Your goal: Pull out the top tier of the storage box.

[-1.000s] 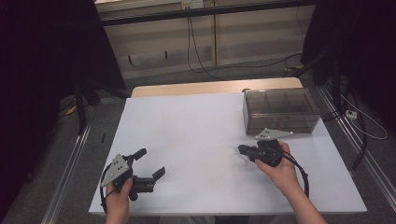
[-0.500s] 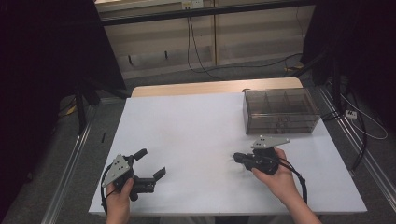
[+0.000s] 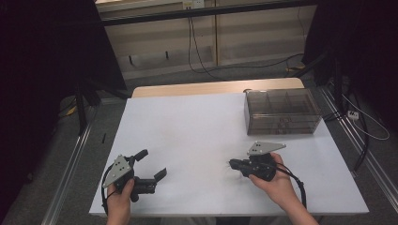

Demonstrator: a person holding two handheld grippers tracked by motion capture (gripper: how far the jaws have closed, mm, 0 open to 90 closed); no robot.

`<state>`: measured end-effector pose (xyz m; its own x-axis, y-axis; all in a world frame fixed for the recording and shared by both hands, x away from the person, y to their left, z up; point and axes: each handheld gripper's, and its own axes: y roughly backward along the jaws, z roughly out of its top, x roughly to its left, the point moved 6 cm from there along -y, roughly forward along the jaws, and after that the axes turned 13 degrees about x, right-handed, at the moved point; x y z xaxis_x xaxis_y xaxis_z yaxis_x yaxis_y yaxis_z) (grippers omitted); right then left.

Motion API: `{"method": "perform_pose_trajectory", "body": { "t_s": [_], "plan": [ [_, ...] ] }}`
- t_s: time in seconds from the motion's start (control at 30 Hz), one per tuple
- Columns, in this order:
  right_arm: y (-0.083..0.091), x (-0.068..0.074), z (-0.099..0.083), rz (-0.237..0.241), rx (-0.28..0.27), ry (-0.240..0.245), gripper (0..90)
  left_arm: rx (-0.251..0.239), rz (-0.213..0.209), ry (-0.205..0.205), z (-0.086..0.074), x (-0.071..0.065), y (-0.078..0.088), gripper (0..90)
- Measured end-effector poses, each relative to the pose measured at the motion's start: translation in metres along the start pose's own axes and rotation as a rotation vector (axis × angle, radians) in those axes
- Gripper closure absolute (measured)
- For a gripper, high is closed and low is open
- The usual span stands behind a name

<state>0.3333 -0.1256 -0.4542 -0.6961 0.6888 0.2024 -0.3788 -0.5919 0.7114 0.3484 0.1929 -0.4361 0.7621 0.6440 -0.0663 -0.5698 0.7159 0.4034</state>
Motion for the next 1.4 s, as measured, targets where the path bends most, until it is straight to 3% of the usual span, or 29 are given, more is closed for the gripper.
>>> {"method": "perform_pose_trajectory", "body": {
  "t_s": [0.43,0.6,0.63,0.77,0.97,1.07,1.1,1.17,1.23,1.37,1.4],
  "plan": [
    [0.01,0.003,-0.006,0.012,-0.014,0.002,87.2,0.001,-0.001,0.0,0.0,-0.001,-0.001,1.5],
    [0.015,0.005,-0.011,0.037,-0.026,-0.008,87.2,0.008,0.0,-0.009,-0.001,0.0,-0.001,1.5],
    [0.016,0.008,-0.013,0.037,-0.018,0.004,87.0,0.004,-0.006,0.006,-0.002,-0.001,-0.003,1.5],
    [0.016,0.011,-0.016,0.048,-0.012,0.014,85.9,0.01,-0.003,-0.004,-0.002,0.0,-0.003,1.6],
    [0.02,0.01,-0.017,0.041,-0.027,0.0,72.4,0.008,-0.005,0.002,-0.002,-0.001,-0.003,1.5],
    [0.022,0.005,-0.018,-0.007,-0.031,-0.009,55.1,0.007,-0.007,0.001,-0.002,-0.001,-0.004,1.5],
    [0.022,0.005,-0.018,-0.007,-0.031,-0.009,55.1,0.007,-0.007,0.002,-0.001,-0.001,-0.004,1.5],
    [0.024,-0.001,-0.018,-0.048,-0.048,-0.028,41.3,0.007,-0.006,-0.003,-0.001,-0.001,-0.004,1.5],
    [0.028,-0.012,-0.018,-0.077,-0.07,-0.07,36.2,0.013,-0.004,-0.006,-0.002,-0.001,-0.004,1.5],
    [0.032,-0.021,-0.018,-0.093,-0.09,-0.096,33.7,0.013,-0.005,-0.003,-0.002,-0.001,-0.004,1.5],
    [0.034,-0.025,-0.019,-0.116,-0.1,-0.104,28.4,0.01,-0.006,-0.001,-0.002,-0.001,-0.004,1.5]
  ]
}}
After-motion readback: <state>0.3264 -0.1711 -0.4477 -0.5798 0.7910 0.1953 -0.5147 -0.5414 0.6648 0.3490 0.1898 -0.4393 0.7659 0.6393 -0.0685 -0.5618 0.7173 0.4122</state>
